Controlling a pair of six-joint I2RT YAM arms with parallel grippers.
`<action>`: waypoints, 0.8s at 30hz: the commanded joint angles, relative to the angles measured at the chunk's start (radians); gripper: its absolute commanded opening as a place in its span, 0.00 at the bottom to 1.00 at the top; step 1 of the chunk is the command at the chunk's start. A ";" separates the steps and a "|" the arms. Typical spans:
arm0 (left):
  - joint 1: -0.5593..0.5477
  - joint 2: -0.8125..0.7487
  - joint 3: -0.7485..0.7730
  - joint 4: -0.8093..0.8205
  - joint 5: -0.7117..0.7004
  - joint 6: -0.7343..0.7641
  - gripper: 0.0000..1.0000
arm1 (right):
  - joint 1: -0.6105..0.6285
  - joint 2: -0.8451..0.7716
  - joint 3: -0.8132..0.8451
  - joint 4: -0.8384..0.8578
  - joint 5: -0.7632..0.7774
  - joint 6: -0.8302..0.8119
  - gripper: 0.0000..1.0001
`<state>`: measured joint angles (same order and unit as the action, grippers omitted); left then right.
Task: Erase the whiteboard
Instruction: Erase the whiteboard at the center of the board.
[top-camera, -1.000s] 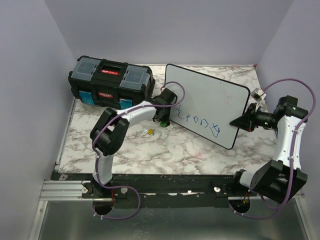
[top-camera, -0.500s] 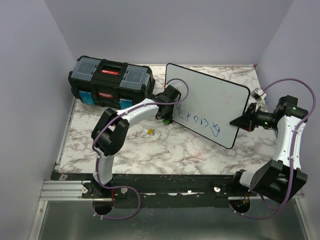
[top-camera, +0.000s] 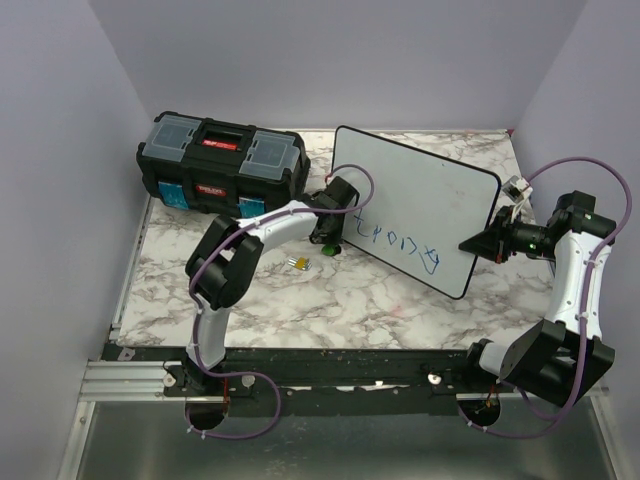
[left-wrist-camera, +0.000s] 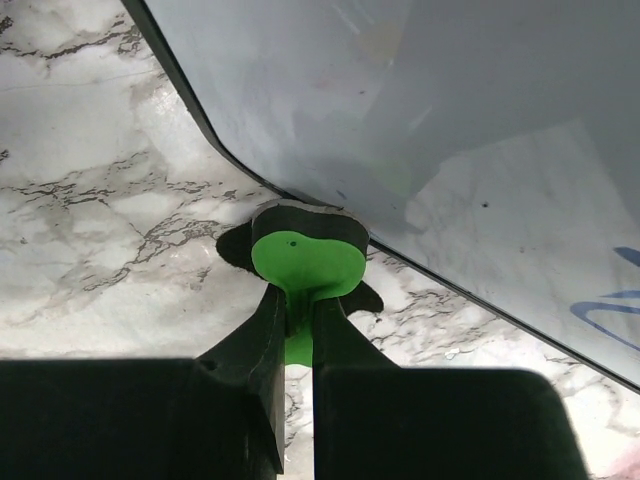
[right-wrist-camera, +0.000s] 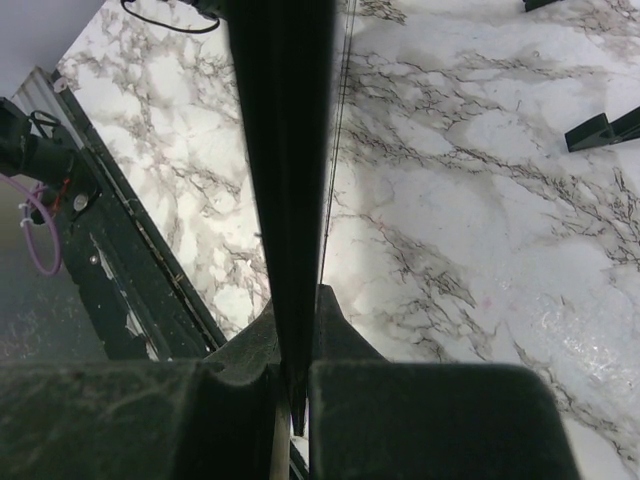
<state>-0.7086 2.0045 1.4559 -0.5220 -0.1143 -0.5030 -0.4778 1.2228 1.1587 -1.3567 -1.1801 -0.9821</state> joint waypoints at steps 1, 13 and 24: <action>0.005 0.034 0.010 -0.024 0.038 0.006 0.00 | 0.016 -0.031 0.023 -0.062 -0.155 0.026 0.01; -0.034 0.079 0.101 -0.052 0.091 0.003 0.00 | 0.027 -0.043 0.060 -0.063 -0.174 0.108 0.01; -0.094 0.044 0.096 -0.030 0.113 -0.019 0.00 | 0.026 -0.031 0.045 -0.062 -0.173 0.089 0.01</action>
<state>-0.7464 2.0575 1.5345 -0.6018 -0.0864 -0.5297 -0.4782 1.2037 1.1774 -1.3552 -1.1675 -0.8749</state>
